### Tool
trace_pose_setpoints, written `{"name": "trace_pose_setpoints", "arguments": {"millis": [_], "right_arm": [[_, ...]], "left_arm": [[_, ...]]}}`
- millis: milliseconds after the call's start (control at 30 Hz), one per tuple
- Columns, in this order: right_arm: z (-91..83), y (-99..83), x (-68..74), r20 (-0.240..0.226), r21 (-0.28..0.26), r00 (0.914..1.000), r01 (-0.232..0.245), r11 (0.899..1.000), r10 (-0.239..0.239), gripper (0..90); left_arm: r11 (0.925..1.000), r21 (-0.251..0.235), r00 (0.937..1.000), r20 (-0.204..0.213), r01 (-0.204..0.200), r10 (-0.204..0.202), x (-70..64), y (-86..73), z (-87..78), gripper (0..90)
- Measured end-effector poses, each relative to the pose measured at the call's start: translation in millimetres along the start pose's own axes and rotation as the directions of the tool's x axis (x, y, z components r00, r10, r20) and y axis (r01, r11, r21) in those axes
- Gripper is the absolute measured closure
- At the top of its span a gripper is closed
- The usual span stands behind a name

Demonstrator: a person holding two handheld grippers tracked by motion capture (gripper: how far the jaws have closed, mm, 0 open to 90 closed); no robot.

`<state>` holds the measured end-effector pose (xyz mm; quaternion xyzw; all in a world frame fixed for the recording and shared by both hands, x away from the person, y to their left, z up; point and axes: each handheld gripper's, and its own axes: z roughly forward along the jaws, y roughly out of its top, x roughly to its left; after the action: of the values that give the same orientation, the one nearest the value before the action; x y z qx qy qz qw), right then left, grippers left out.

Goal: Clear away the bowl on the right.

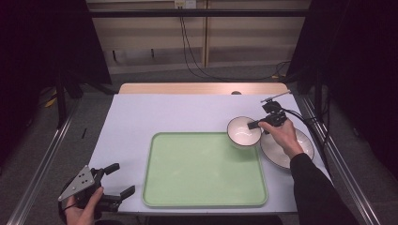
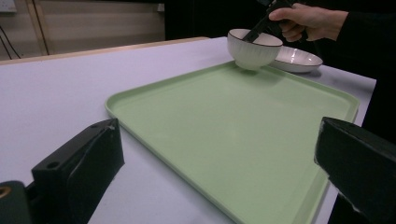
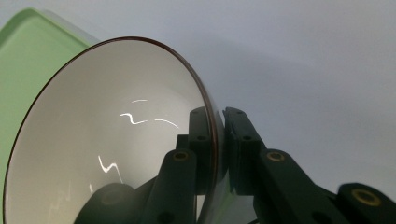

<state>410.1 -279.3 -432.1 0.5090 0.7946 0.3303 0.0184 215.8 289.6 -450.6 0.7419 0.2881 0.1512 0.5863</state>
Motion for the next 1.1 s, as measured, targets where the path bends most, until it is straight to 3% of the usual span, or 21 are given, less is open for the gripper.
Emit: {"name": "trace_pose_setpoints", "arguments": {"millis": [267, 467, 633, 1100], "right_arm": [[7.6, 0.6, -2.2, -0.004, 0.031, 1.0000, 0.000, 1.000, 0.000, 81.9], [11.2, -0.3, -1.5, 0.001, 0.030, 1.0000, -0.002, 1.000, 0.002, 81.9], [12.4, -1.2, -1.8, 0.002, 0.031, 1.0000, -0.004, 1.000, 0.004, 82.1], [12.9, -6.2, -2.2, 0.027, 0.036, 0.9995, 0.013, 0.999, -0.013, 83.0]], "left_arm": [[1.0000, 0.003, 1.0000, -0.002, -0.003, 0.003, 0.7, 0.0, 0.1, 1.2], [0.9999, -0.004, 1.0000, -0.001, 0.009, -0.009, -0.2, -0.3, 0.4, 1.2], [0.9999, 0.006, 1.0000, -0.002, -0.009, 0.009, 0.6, 0.2, -0.1, 1.2], [1.0000, 0.005, 1.0000, -0.004, -0.004, 0.004, 0.2, 0.0, -0.2, 1.2]]}}
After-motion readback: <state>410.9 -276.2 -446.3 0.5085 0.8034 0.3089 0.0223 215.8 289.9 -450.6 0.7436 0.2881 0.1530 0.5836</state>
